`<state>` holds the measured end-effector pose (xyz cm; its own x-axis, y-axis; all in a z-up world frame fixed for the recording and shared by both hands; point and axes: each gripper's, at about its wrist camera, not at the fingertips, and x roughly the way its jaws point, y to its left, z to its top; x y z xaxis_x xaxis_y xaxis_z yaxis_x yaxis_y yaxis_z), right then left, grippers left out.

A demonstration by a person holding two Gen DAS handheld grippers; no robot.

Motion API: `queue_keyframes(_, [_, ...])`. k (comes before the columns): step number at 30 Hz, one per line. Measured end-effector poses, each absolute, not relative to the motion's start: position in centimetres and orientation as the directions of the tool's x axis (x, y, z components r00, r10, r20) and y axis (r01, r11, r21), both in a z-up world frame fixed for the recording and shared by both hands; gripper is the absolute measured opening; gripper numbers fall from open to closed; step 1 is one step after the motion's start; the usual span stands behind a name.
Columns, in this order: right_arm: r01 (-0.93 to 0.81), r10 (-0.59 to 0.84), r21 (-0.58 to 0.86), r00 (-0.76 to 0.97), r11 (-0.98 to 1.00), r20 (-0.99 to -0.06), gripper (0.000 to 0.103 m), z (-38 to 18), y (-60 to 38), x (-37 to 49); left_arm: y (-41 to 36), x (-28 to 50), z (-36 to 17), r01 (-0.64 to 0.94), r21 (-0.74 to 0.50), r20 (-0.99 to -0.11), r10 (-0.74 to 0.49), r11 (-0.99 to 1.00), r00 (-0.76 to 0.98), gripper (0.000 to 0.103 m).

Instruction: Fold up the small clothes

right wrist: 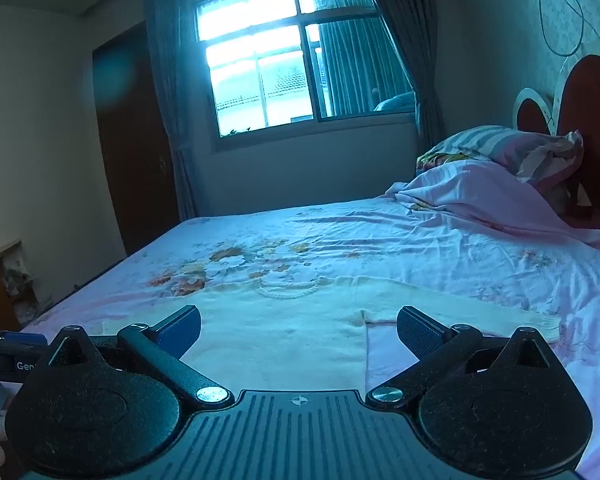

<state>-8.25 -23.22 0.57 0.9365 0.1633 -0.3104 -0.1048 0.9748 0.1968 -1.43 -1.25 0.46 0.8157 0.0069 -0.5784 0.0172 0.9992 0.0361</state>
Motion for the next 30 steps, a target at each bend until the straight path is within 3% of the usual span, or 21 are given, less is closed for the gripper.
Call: queue_keyframes(30, [-0.108,0.169,0.206,0.938,0.973,-0.304,0.103,-0.24,-23.31,-8.03,-0.66,-1.24,-0.33,-0.001,0.027,-0.595,0.016,1.000,0.804,0.102])
